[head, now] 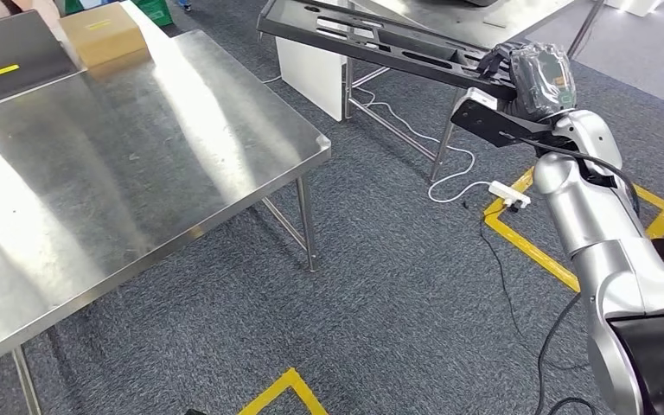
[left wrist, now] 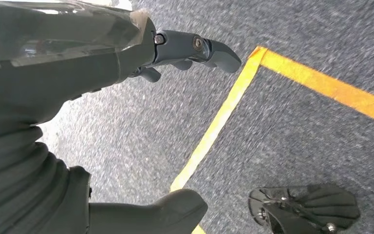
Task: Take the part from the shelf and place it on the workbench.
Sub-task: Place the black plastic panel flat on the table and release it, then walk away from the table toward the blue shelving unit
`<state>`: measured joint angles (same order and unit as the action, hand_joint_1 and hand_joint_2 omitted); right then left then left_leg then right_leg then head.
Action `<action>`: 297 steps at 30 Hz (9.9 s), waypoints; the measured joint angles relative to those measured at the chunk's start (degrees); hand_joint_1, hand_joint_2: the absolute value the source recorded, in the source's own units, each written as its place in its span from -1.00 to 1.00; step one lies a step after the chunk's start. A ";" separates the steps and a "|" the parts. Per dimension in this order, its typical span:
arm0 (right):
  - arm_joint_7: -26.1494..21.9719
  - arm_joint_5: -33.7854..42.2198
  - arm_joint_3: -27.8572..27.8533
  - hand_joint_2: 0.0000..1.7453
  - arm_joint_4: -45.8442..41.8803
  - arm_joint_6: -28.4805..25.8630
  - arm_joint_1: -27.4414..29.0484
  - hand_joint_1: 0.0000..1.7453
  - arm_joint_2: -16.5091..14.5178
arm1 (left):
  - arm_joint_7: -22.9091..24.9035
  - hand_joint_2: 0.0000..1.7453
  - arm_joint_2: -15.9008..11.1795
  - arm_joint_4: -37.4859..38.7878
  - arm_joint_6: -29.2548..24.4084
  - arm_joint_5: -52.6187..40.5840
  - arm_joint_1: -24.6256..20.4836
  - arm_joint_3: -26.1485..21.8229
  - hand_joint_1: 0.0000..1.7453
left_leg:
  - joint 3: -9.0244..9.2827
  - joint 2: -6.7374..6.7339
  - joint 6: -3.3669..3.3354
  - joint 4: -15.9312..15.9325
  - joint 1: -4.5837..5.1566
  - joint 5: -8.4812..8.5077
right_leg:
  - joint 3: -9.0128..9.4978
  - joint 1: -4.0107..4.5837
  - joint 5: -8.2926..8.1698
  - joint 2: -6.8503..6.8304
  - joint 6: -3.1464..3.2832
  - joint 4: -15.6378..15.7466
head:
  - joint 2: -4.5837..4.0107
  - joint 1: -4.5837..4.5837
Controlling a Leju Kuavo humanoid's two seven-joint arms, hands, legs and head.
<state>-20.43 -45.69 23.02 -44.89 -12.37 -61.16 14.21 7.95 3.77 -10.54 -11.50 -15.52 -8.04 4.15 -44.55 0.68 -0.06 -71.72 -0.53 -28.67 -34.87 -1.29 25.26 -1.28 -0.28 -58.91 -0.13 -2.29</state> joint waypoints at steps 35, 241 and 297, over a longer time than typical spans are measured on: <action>-0.32 1.48 0.36 1.00 -1.49 -0.03 2.29 1.00 2.21 | 0.29 1.00 0.09 0.09 -0.61 -0.61 0.32 0.00 -1.00 | 1.95 -1.77 -1.27 4.38 0.18 3.82 | 0.84 0.62 0.79 -3.26 0.28 0.04 | 0.00 0.10; 22.60 -34.52 -97.60 -1.00 28.23 -5.30 56.74 -1.00 -20.40 | -23.75 -1.00 3.92 -0.04 -8.96 -2.95 2.05 -14.33 -1.00 | 9.90 2.32 -2.59 13.08 0.59 3.25 | 3.26 1.27 2.14 2.38 -1.65 1.55 | 0.00 1.16; 22.01 -43.82 -86.84 -1.00 32.87 12.76 56.05 -1.00 -20.74 | -14.12 -1.00 3.96 -0.04 -7.91 -5.25 4.23 -12.52 -1.00 | 10.57 4.99 -2.93 13.60 0.44 3.42 | 3.67 -0.08 5.30 3.57 -3.10 -1.67 | 0.00 1.11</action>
<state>1.58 -89.51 -63.82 -12.02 0.39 -5.11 -6.54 -6.17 7.73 -10.58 -19.41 -20.76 -3.81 -8.37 -33.98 5.67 -2.99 -58.12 -0.08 -25.26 -31.21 -1.36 30.56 2.29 -3.39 -60.58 -0.13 -1.18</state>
